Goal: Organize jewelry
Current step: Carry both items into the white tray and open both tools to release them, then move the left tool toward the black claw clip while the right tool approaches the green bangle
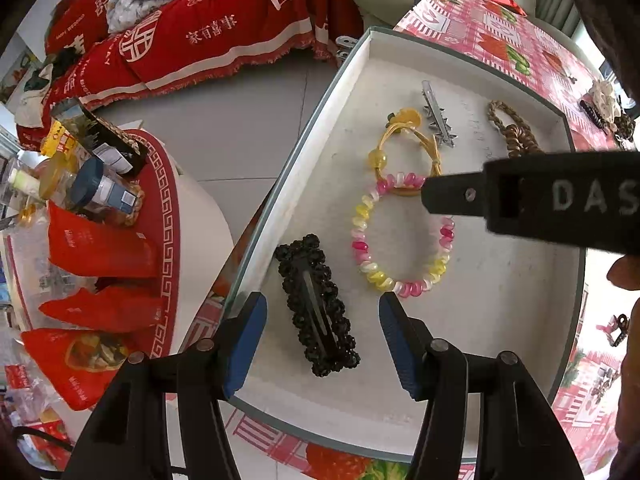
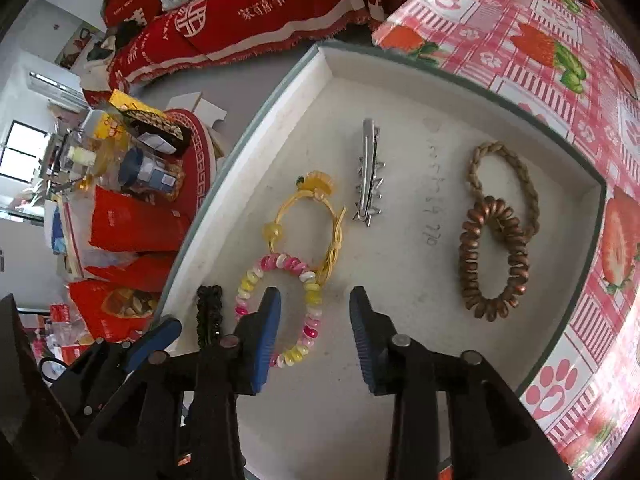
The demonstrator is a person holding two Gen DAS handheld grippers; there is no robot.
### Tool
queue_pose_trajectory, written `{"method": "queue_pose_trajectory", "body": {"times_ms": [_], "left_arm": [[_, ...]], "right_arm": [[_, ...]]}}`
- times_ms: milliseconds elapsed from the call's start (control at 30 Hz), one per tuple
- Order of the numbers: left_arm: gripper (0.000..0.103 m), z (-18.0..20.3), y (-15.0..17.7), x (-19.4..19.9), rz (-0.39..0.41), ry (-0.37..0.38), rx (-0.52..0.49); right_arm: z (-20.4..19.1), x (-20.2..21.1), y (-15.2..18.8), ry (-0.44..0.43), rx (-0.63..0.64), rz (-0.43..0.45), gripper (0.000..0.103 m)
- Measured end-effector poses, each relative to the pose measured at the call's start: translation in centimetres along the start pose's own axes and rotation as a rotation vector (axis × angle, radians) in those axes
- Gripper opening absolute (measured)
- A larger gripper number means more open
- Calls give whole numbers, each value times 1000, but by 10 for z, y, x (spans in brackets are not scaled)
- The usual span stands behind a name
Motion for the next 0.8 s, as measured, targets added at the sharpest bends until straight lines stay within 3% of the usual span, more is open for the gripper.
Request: {"method": "queue_pose_trajectory", "body": {"times_ms": [167,200,267,567,800], "left_arm": [[67,1,-1,6,9,-8,-4],[88,2,-1,7,10,-10,-6],[103,3,-1,11,19,-1,-1],[103,21,-6,25,47,-21,-61],[103,61,-8,47,68,32,-153]], "right_arm": [[1,15,0,-14,-11,36,39],[2,20,0,-16,-18,47,39],[4,28,2,-18,-30,61,40],[33,70,27,-14,-131,129,48],[71,107,67,12,-256,185,74]]}}
Point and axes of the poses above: each gripper's, at about its wrist camera, not at the fingertips, and x roughly against the way its jaws point, z to its right, y to its underside, the point moved 4 cm from there along -x, roughly the way its jaws point, and after that the axes turned 9 degrees about x, right-handed, at the moved point
